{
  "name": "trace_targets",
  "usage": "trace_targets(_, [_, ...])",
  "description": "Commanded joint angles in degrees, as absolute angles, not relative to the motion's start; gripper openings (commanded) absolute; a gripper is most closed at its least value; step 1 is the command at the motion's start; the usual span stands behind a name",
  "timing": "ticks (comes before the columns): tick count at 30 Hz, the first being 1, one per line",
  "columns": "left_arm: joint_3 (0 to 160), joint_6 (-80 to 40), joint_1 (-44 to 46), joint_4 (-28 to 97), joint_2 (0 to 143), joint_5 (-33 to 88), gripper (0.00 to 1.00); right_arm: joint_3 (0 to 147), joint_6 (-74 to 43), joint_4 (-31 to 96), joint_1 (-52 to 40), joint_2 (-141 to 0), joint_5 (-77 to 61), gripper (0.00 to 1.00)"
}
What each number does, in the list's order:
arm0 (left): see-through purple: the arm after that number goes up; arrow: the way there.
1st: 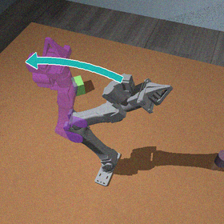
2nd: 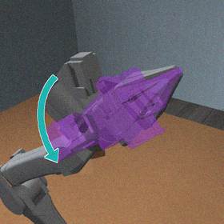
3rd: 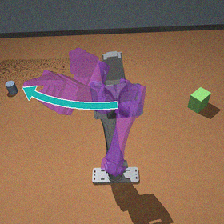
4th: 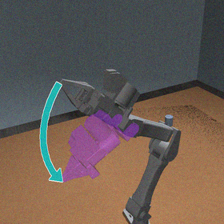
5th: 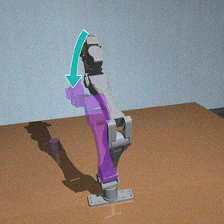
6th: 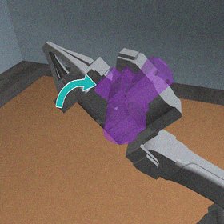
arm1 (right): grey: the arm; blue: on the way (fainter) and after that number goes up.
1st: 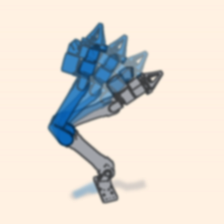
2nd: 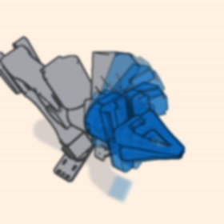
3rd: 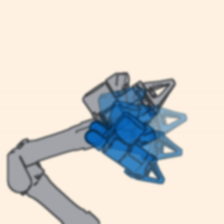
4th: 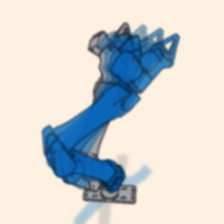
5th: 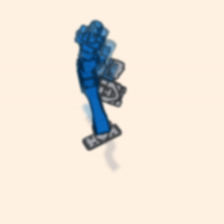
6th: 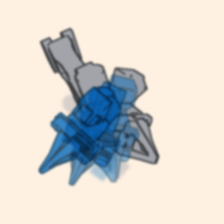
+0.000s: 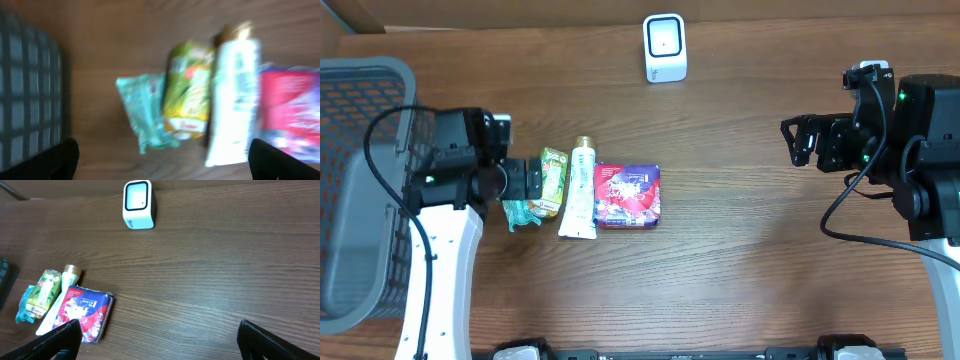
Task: Scan the item barcode
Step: 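Lower the carton between the green pack and tube, open gripper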
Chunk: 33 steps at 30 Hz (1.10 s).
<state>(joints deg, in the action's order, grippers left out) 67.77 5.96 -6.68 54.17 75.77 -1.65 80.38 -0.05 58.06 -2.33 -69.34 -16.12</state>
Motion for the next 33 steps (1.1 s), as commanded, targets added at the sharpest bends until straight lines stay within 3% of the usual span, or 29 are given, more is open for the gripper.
trace_targets(1, [76.2,4.1,-4.7,56.8,74.0,5.7,1.00,82.1,-0.2,57.8,-2.5,-68.9,-15.9,1.00])
trace_targets(13, [82.6,-3.9,9.1,59.8,74.5,7.7,1.00,82.1,-0.2,57.8,-2.5,-68.9,-15.9,1.00])
trace_targets(20, [82.2,-7.0,10.2,60.6,76.5,10.1,1.00,82.1,-0.2,57.8,-2.5,-68.9,-15.9,1.00])
trace_targets(33, [82.2,-23.4,10.2,65.7,84.6,-0.7,1.00,82.1,-0.2,57.8,-2.5,-68.9,-15.9,1.00])
